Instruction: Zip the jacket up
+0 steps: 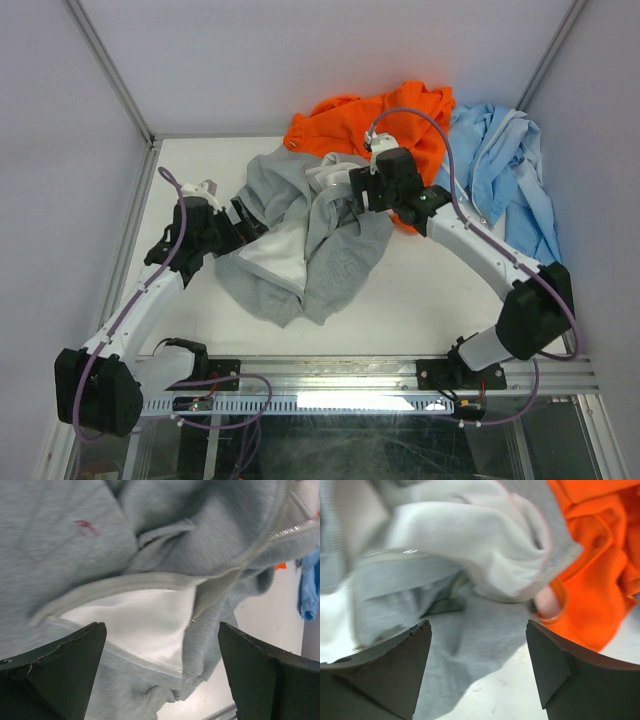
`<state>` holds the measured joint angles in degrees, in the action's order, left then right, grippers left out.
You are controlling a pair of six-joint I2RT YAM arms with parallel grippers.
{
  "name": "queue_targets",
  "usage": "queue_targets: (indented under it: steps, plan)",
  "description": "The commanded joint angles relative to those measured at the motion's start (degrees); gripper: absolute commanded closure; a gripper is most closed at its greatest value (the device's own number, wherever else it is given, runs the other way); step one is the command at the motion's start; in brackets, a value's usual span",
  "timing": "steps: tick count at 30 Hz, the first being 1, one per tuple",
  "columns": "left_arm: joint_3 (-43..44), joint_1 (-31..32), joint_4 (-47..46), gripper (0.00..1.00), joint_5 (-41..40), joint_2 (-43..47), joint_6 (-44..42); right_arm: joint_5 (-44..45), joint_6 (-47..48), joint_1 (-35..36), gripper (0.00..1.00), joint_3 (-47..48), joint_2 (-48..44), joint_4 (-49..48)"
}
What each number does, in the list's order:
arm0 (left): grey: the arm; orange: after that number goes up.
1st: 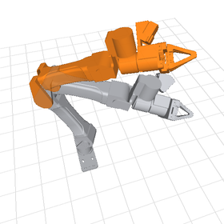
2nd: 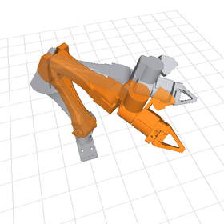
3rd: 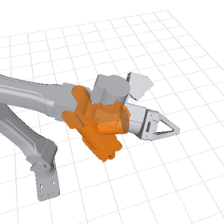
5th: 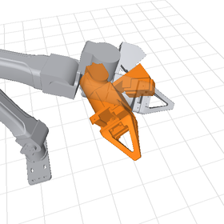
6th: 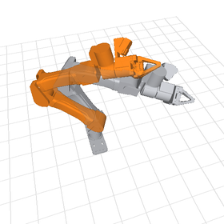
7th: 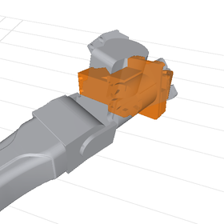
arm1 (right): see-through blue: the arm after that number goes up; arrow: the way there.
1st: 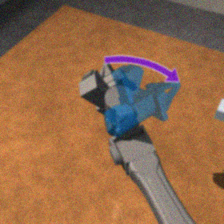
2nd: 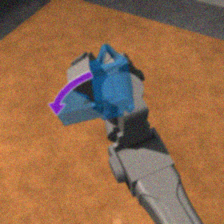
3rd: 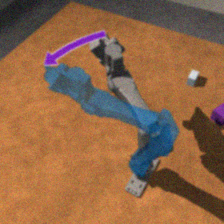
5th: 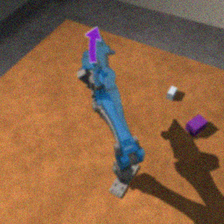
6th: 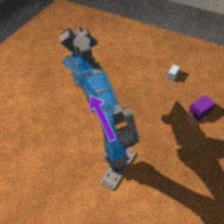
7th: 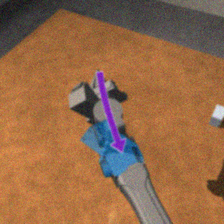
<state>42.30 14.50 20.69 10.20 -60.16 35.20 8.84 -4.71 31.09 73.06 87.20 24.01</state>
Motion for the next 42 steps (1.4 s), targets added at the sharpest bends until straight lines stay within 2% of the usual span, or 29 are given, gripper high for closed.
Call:
queue_targets:
  steps: [1,6,11,13,19,25,30,33,38,42]
  plan:
    - [0.4,-7.2,3.8,0.01,1.7,1.6,-5.1,1.2,-7.2,6.8,0.21,-5.8,-7.1,-4.7]
    - [5.0,-13.1,6.3,0.01,6.6,-2.0,-10.9,4.2,-15.4,16.3,0.23,-12.9,-7.7,-16.5]
    - [9.3,-14.5,8.9,0.01,5.6,-6.3,-17.5,16.6,-16.3,26.0,0.26,-13.4,-0.2,-24.4]
    - [10.1,-14.5,9.9,0.01,1.9,-7.5,-18.3,20.1,-17.1,27.6,0.28,-13.2,2.9,-28.1]
    - [7.2,-14.5,8.5,0.01,2.2,-6.8,-18.9,33.6,-19.9,29.7,0.29,-8.5,14.1,-30.0]
    - [6.7,-14.4,8.4,0.01,3.2,-7.1,-19.2,36.7,-20.3,29.4,0.36,-7.6,16.1,-29.4]
    - [6.6,-14.5,8.3,0.01,5.2,-7.8,-19.2,34.5,-18.3,26.9,0.52,-10.6,12.3,-29.3]
    - [6.4,-14.5,8.3,0.01,5.9,-8.1,-19.2,30.8,-16.1,24.9,0.72,-12.6,9.0,-29.4]
    - [5.7,-14.4,7.6,0.01,9.5,-8.7,-18.4,25.4,-11.9,22.3,1.0,-13.6,1.8,-24.5]
    - [4.8,-14.4,7.2,0.01,13.0,-9.9,-16.9,22.9,-9.8,18.0,1.0,-14.3,-5.3,-18.0]
